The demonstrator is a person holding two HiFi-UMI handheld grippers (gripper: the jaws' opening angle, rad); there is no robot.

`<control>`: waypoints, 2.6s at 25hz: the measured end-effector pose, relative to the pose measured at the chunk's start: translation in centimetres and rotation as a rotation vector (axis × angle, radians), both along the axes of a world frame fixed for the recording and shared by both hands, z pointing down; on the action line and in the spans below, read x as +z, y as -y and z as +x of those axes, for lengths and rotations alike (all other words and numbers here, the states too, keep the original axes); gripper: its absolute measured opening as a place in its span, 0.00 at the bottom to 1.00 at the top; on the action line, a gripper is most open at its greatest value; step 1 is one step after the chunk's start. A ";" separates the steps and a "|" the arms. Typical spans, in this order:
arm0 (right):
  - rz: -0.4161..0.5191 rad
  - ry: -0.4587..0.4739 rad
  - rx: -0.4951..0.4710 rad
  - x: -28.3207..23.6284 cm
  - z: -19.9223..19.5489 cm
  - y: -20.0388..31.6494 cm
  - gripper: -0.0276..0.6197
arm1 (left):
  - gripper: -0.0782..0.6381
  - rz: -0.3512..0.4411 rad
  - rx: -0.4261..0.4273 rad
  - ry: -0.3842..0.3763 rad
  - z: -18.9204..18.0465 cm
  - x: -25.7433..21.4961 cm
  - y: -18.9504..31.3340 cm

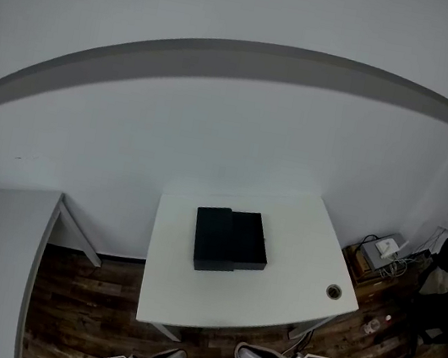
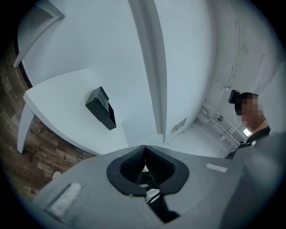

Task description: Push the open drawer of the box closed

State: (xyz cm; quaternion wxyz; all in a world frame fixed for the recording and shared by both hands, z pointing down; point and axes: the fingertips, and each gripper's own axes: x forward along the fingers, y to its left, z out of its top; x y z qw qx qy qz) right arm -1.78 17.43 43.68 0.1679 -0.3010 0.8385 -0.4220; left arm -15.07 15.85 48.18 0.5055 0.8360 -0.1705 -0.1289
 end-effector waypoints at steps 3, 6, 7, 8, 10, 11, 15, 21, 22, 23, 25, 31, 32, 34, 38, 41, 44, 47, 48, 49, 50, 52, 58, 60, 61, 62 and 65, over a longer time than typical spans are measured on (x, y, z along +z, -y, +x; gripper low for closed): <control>-0.009 0.019 0.000 0.0 1.7 3.0 0.07 | 0.11 0.002 -0.014 0.016 1.3 0.2 2.8; -0.021 0.033 -0.009 -0.2 4.0 6.5 0.07 | 0.11 0.012 -0.038 0.038 3.0 0.4 6.1; -0.026 0.032 -0.015 -0.2 4.7 7.6 0.07 | 0.11 0.016 -0.044 0.047 3.6 0.6 7.2; -0.030 0.029 -0.024 -0.2 5.4 8.7 0.07 | 0.11 0.021 -0.051 0.060 4.1 0.8 8.6; -0.030 0.019 -0.042 -0.1 6.7 11.2 0.07 | 0.11 0.035 -0.077 0.088 4.9 1.2 11.9; -0.026 0.013 -0.051 -0.1 7.4 12.4 0.07 | 0.14 0.043 -0.096 0.100 5.2 1.4 13.8; -0.026 -0.004 -0.072 0.2 10.6 16.2 0.07 | 0.14 0.062 -0.191 0.181 5.5 2.0 20.5; -0.061 0.020 -0.084 1.5 14.1 20.4 0.07 | 0.16 0.101 -0.297 0.384 4.3 3.2 28.7; -0.067 0.027 -0.088 1.7 14.4 20.9 0.07 | 0.16 0.098 -0.300 0.415 4.1 3.5 29.7; -0.073 0.034 -0.092 1.9 14.6 21.3 0.07 | 0.17 0.093 -0.299 0.444 4.1 3.8 30.7; -0.084 0.045 -0.099 2.4 15.1 22.1 0.07 | 0.18 0.078 -0.288 0.502 4.1 4.6 32.5; -0.112 0.069 -0.099 3.5 15.7 22.6 0.07 | 0.22 0.018 -0.241 0.660 4.3 7.4 36.4; -0.114 0.069 -0.095 3.6 15.8 22.7 0.07 | 0.22 0.008 -0.229 0.675 4.5 7.9 37.0; -0.116 0.065 -0.082 3.8 16.0 22.9 0.07 | 0.22 -0.010 -0.206 0.709 4.7 8.9 38.0; -0.132 0.056 -0.024 4.9 17.0 22.6 0.07 | 0.22 -0.043 -0.169 0.772 4.8 11.0 39.4; -0.147 0.058 0.023 5.2 17.6 22.4 0.07 | 0.22 -0.063 -0.146 0.803 4.7 12.1 40.3; -0.157 0.047 0.052 5.5 18.2 22.5 0.07 | 0.22 -0.078 -0.132 0.810 4.7 12.8 41.0; -0.164 0.035 0.074 5.9 18.8 22.7 0.07 | 0.22 -0.092 -0.110 0.811 5.0 13.3 40.9; -0.165 0.030 0.080 6.0 19.0 22.9 0.08 | 0.22 -0.098 -0.104 0.807 5.1 13.5 40.9; -0.165 0.022 0.085 6.2 19.2 23.3 0.08 | 0.22 -0.106 -0.100 0.800 5.2 13.6 40.9; -0.162 0.013 0.086 6.4 19.3 23.7 0.08 | 0.22 -0.115 -0.095 0.791 5.2 13.7 41.0; -0.152 -0.006 0.082 6.5 19.7 24.7 0.09 | 0.20 -0.131 -0.079 0.771 5.4 13.7 40.9; -0.108 -0.076 0.067 6.4 21.3 28.2 0.11 | 0.18 -0.165 -0.062 0.710 5.7 13.7 40.8; -0.098 -0.107 0.069 6.5 21.9 29.3 0.11 | 0.18 -0.182 -0.070 0.675 5.7 13.8 40.8; -0.092 -0.125 0.069 6.6 22.1 29.9 0.11 | 0.18 -0.190 -0.074 0.656 5.7 13.9 40.8; -0.085 -0.150 0.064 6.7 22.3 30.5 0.11 | 0.18 -0.198 -0.078 0.639 5.6 13.9 40.8; -0.059 -0.269 0.012 7.9 22.5 32.5 0.12 | 0.17 -0.213 -0.096 0.616 4.9 13.7 40.8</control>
